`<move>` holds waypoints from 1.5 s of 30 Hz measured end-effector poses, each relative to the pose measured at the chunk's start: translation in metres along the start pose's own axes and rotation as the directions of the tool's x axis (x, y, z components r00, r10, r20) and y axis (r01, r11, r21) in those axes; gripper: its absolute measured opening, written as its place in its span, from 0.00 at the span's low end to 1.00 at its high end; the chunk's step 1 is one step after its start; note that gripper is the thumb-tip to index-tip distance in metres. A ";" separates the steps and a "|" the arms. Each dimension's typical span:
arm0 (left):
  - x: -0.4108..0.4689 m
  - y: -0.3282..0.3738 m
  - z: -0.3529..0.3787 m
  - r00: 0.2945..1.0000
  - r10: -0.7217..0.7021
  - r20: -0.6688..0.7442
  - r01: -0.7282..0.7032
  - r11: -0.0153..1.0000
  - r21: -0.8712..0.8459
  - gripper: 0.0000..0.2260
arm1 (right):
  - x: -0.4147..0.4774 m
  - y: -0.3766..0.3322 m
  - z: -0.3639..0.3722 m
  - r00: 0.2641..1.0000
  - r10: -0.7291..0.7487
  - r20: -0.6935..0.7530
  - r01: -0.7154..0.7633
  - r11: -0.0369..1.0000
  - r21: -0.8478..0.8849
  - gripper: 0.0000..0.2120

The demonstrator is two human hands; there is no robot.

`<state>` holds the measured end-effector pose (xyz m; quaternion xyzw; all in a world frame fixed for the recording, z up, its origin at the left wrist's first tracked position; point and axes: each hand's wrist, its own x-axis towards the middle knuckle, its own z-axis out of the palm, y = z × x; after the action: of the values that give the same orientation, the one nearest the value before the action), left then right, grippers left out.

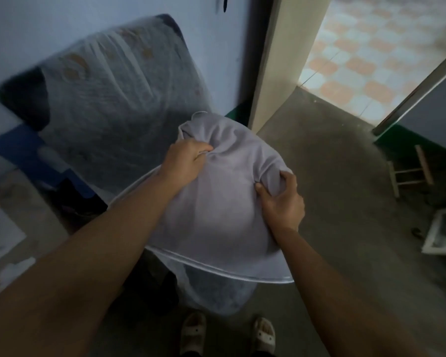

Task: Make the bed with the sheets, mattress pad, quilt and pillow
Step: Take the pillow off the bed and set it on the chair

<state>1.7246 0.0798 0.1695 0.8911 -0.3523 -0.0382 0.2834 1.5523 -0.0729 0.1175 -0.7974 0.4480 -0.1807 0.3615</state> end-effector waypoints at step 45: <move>-0.048 0.263 0.002 0.688 0.633 0.357 -0.698 0.711 0.084 0.13 | -0.100 0.016 -0.217 0.986 0.072 -0.153 -0.109 0.961 -0.252 0.14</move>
<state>1.5286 -0.0461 0.3016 0.7091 -0.6937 -0.0298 0.1232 1.3563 -0.0840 0.2554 -0.8016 0.5286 -0.1603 0.2287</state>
